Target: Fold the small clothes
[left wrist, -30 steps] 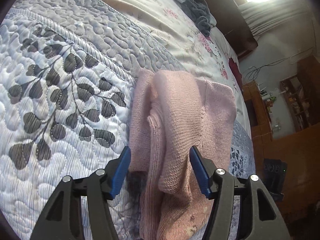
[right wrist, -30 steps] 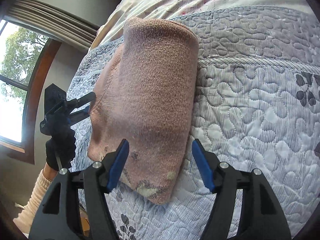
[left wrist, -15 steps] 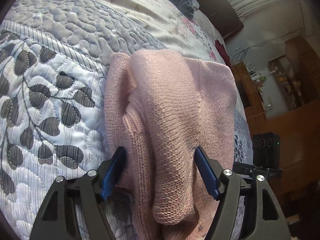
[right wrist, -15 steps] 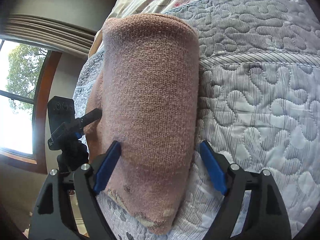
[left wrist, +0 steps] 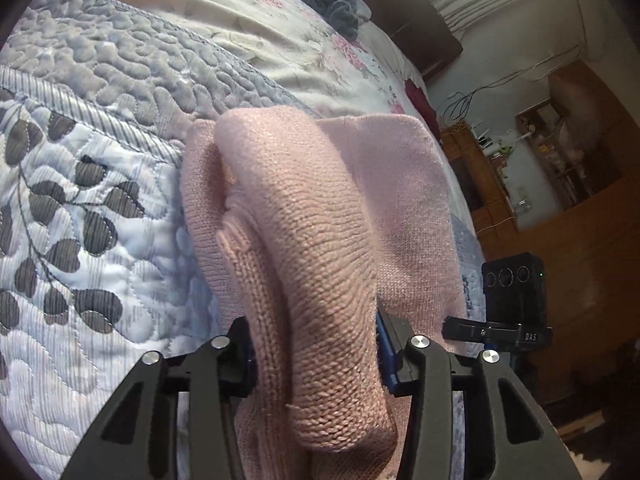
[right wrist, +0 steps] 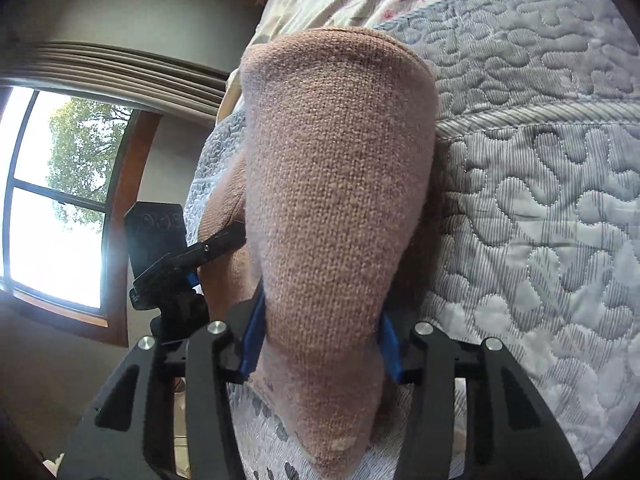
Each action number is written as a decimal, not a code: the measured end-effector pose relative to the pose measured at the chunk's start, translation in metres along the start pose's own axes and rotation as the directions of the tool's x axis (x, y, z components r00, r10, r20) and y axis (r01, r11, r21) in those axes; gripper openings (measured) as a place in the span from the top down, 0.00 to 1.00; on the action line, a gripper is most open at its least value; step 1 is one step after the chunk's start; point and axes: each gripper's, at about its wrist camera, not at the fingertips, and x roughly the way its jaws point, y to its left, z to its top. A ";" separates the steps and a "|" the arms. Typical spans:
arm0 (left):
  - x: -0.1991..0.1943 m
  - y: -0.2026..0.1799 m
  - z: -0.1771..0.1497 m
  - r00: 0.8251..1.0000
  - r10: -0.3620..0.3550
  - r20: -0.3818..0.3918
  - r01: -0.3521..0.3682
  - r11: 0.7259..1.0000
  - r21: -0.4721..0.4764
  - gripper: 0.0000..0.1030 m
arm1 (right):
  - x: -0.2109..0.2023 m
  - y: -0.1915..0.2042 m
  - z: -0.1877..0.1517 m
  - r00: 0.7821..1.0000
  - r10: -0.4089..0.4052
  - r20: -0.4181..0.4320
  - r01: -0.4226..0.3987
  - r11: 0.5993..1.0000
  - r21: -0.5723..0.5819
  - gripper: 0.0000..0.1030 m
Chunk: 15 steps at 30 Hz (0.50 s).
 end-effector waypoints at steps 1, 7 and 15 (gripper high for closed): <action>-0.001 -0.009 -0.003 1.000 -0.027 0.000 0.027 1.000 0.001 0.57 | -0.010 0.006 -0.004 1.000 0.008 0.007 -0.008 1.000 -0.013 0.56; 0.010 -0.074 -0.031 0.989 -0.144 -0.039 0.145 0.989 0.042 0.58 | -0.086 0.020 -0.040 0.999 -0.012 0.038 0.014 0.999 -0.050 0.56; 0.054 -0.144 -0.087 0.970 -0.216 -0.108 0.225 0.971 0.079 0.58 | -0.174 -0.008 -0.114 0.994 -0.067 0.090 0.066 0.998 0.015 0.56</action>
